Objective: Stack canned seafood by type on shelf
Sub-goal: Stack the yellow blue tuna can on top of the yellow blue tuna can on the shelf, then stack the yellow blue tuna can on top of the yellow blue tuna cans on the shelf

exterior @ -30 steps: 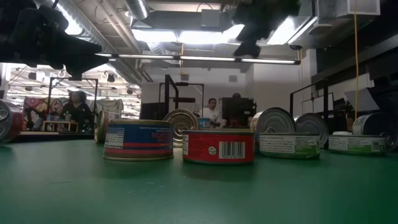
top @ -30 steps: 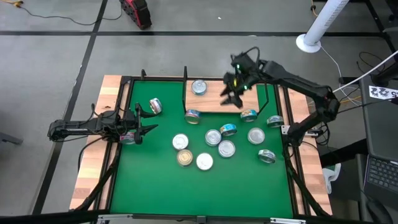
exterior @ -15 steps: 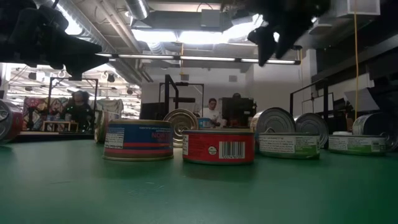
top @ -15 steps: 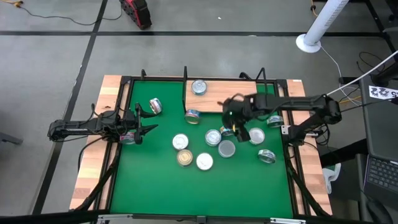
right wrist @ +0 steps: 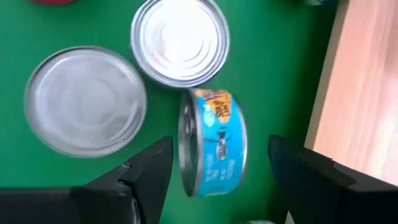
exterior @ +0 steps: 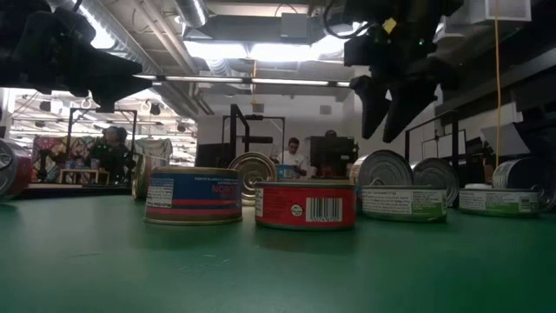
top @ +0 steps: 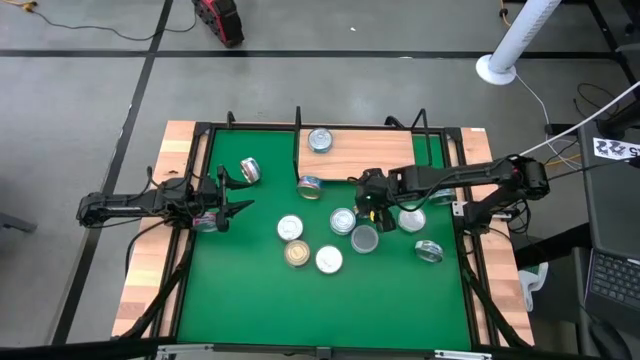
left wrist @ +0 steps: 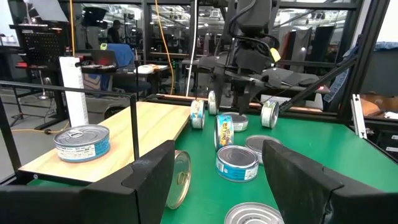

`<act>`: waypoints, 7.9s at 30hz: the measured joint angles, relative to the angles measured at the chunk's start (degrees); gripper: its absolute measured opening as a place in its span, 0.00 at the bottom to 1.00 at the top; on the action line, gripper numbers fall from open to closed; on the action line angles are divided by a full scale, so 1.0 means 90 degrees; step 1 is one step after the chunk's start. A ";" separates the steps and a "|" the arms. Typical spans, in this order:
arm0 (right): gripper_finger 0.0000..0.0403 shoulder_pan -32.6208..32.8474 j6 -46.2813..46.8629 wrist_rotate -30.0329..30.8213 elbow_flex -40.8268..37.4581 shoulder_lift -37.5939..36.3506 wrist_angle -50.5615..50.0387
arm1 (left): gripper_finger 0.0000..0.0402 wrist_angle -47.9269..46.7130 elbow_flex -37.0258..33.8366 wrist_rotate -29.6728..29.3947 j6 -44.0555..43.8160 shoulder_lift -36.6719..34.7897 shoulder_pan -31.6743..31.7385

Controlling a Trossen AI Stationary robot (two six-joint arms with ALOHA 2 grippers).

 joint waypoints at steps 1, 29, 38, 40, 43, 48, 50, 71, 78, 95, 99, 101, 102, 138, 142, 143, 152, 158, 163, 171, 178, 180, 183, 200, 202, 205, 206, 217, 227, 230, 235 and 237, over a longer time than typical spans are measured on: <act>0.64 -0.0013 0.0000 0.0002 -0.0022 0.0000 -0.0021 | 0.60 0.0000 0.0000 0.0000 0.0000 0.0000 -0.0002; 0.64 -0.0877 0.0168 -0.1158 -0.0072 0.0456 0.0041 | 0.60 0.0001 0.0000 0.0000 0.0001 -0.0002 -0.0001; 0.61 -0.0877 0.0168 -0.1074 -0.0072 0.0600 0.0145 | 0.60 -0.0005 0.0000 0.0000 0.0001 0.0000 -0.0001; 0.56 -0.0877 0.0168 -0.1127 -0.0072 0.0600 0.0110 | 0.60 -0.0002 0.0000 0.0000 0.0001 -0.0002 0.0000; 0.45 -0.0876 0.0168 -0.1129 -0.0072 0.0600 0.0111 | 0.60 0.0000 0.0000 0.0000 0.0001 -0.0001 -0.0001; 0.31 -0.0877 0.0168 -0.1128 -0.0004 0.0601 0.0076 | 0.60 -0.0002 0.0000 0.0000 0.0001 -0.0001 -0.0001; 0.31 -0.0877 0.0167 -0.1127 0.0107 0.0610 0.0024 | 0.60 0.0000 0.0000 0.0000 0.0001 0.0000 -0.0002; 0.34 -0.1867 -0.0135 -0.1702 0.2176 0.0605 0.0941 | 0.60 0.0000 0.0000 0.0000 0.0001 -0.0001 -0.0001; 0.34 -0.2942 0.1222 -0.2746 0.2176 0.0795 0.2221 | 0.60 -0.0002 0.0000 -0.0002 0.0001 -0.0002 -0.0001; 0.34 -0.4174 0.4104 -0.3869 0.2174 0.2450 0.3668 | 0.60 0.0000 0.0000 -0.0002 0.0003 0.0000 -0.0001; 0.34 -0.4232 0.4274 -0.3931 0.2172 0.2623 0.3863 | 0.60 0.0000 0.0000 -0.0002 0.0003 -0.0001 0.0000; 0.34 -0.4255 0.4446 -0.4053 0.2172 0.2686 0.4030 | 0.60 -0.0001 0.0000 0.0000 0.0003 -0.0002 0.0000; 0.34 -0.4255 0.4530 -0.4083 0.2173 0.2701 0.4124 | 0.60 0.0000 0.0000 -0.0001 0.0003 0.0000 -0.0001; 0.35 -0.4245 0.4580 -0.3944 0.2174 0.2827 0.3935 | 0.60 0.0000 0.0000 -0.0002 0.0003 -0.0002 0.0001; 0.42 -0.4245 0.4578 -0.3939 0.2174 0.2827 0.3935 | 0.60 -0.0001 0.0000 -0.0001 0.0003 -0.0002 -0.0001; 0.43 -0.4245 0.4575 -0.3927 0.2174 0.2827 0.3934 | 0.60 0.0000 0.0000 0.0000 0.0003 -0.0002 0.0001; 0.54 -0.4245 0.4574 -0.3727 0.2174 0.2827 0.3930 | 0.60 -0.0002 0.0000 -0.0002 0.0006 -0.0002 0.0000; 0.54 -0.4245 0.4573 -0.3519 0.2174 0.2827 0.3892 | 0.60 -0.0001 0.0001 -0.0002 0.0006 -0.0002 0.0000; 0.55 -0.4245 0.4572 -0.3450 0.2172 0.2827 0.3750 | 0.60 0.0000 0.0000 -0.0002 0.0006 -0.0001 0.0000; 0.55 -0.4245 0.4539 -0.3002 0.2172 0.2827 0.3568 | 0.60 -0.0002 0.0000 -0.0002 0.0006 0.0000 0.0001; 0.55 -0.4245 0.4541 -0.3078 0.2172 0.2827 0.3580 | 0.60 -0.0002 0.0000 0.0000 0.0006 -0.0002 0.0000; 0.55 -0.4245 0.4541 -0.3169 0.2172 0.2827 0.3583 | 0.60 0.0000 0.0000 -0.0001 0.0006 0.0000 0.0001; 0.55 -0.4245 0.4542 -0.3247 0.2172 0.2829 0.3581 | 0.60 -0.0002 0.0000 -0.0002 0.0006 -0.0002 0.0001; 0.55 -0.4518 0.3690 -0.4906 0.3627 0.2822 0.1491 | 0.60 -0.0002 0.0000 -0.0002 0.0003 0.0000 0.0001; 0.55 -0.4502 0.3231 -0.4890 0.3961 0.2822 0.0799 | 0.60 0.0000 0.0000 0.0000 0.0003 0.0000 -0.0001; 0.55 -0.4427 0.2572 -0.4749 0.4496 0.2820 -0.0401 | 0.60 0.0000 0.0000 0.0000 0.0003 -0.0001 -0.0001; 0.55 -0.4403 0.2365 -0.4673 0.4664 0.2820 -0.0850 | 0.60 0.0000 0.0001 0.0000 0.0003 -0.0002 0.0001; 0.55 -0.3019 0.0945 -0.2971 0.5656 0.2735 -0.4946 | 0.60 -0.0002 0.0000 0.0000 0.0003 -0.0002 0.0001; 0.55 -0.1159 0.0849 -0.1972 0.5542 0.1917 -0.4891 | 0.60 -0.0001 0.0000 0.0000 0.0001 -0.0002 0.0001; 0.55 -0.0691 0.1076 -0.1052 0.5542 0.1685 -0.4892 | 0.60 -0.0004 0.0000 0.0000 0.0001 0.0000 0.0000; 0.55 -0.0191 0.1479 -0.0298 0.5224 0.1253 -0.4889 | 0.60 -0.0002 0.0000 0.0002 0.0001 -0.0001 -0.0001; 0.55 -0.0093 0.1670 -0.0128 0.4814 0.1024 -0.4874 | 0.60 -0.0001 0.0000 0.0001 0.0001 0.0000 0.0001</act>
